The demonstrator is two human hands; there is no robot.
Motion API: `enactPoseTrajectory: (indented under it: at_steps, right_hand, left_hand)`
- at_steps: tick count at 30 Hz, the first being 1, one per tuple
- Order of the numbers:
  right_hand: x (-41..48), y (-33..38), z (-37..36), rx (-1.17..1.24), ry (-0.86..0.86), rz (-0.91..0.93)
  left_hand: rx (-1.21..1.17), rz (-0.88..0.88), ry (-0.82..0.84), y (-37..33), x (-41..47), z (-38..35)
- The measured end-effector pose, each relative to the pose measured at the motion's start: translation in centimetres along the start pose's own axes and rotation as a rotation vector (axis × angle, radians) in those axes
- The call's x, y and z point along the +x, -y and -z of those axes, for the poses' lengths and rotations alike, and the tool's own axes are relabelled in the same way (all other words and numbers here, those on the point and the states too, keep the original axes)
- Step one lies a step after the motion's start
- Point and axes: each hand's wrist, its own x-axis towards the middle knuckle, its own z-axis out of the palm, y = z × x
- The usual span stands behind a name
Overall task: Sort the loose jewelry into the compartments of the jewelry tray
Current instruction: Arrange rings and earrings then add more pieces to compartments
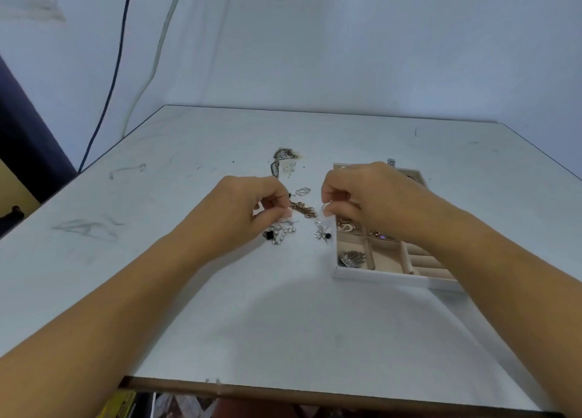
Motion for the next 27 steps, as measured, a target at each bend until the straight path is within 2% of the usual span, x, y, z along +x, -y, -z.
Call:
enactPoseTrajectory:
  at_steps: [8, 12, 20, 27]
  right_hand:
    - [-6.7, -6.2, 2.6, -0.018, -0.151, -0.067]
    - [-9.5, -8.2, 2.5, -0.011, -0.150, -0.122]
    - [-13.6, -8.2, 1.7, 0.047, -0.248, -0.040]
    - [-14.2, -8.1, -0.2, 0.126, -0.322, -0.023]
  left_hand:
    - [-0.108, -0.108, 0.050, -6.2, 3.2, -2.1]
    - [-0.135, -0.155, 0.115, -8.7, 4.3, -4.8]
    - [-0.142, -0.211, 0.181, -10.7, 3.8, -7.4]
    - [-0.196, -0.185, 0.127, -11.1, 3.3, -8.3]
